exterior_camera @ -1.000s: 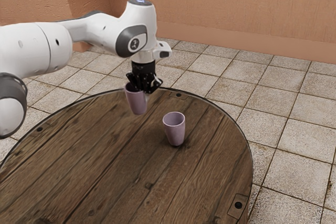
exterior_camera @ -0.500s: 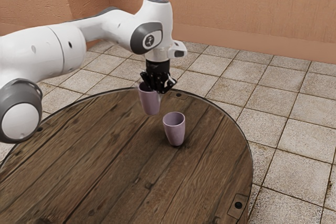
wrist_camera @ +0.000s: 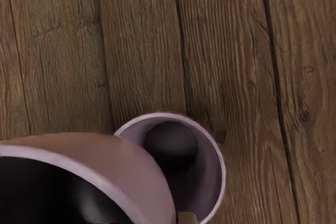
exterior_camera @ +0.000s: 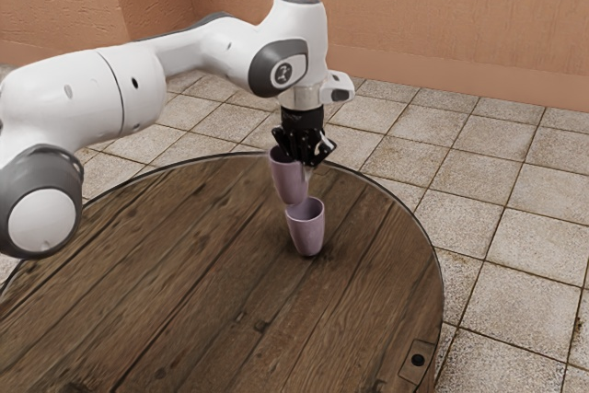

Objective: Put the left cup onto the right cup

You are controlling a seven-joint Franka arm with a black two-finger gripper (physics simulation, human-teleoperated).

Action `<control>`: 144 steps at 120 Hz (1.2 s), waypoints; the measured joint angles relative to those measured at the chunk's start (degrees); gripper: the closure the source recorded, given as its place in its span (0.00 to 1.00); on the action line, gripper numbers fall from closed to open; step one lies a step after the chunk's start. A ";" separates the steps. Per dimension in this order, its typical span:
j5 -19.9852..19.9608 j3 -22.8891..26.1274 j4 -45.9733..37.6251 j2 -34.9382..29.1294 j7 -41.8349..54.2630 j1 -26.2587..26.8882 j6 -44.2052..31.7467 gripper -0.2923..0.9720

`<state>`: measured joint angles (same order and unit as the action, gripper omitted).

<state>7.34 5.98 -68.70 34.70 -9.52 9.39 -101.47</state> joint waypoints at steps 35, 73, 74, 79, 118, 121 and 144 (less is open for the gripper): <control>-0.03 1.19 0.68 1.19 -0.32 0.56 -0.11 0.85; -0.11 1.21 -0.86 2.73 -0.77 0.71 -0.25 0.85; -0.12 1.20 -0.92 2.74 -0.78 0.70 -0.26 0.85; -0.14 1.18 -1.19 2.81 -0.84 0.63 -0.42 0.85; -0.67 1.05 -1.81 2.79 -1.00 0.28 -1.10 0.41; -0.67 1.05 -1.81 2.79 -1.01 0.28 -1.12 0.39; -0.62 0.85 -1.80 1.38 -1.04 0.43 -1.21 0.30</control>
<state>6.72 6.83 -70.50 36.09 -10.56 9.82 -102.68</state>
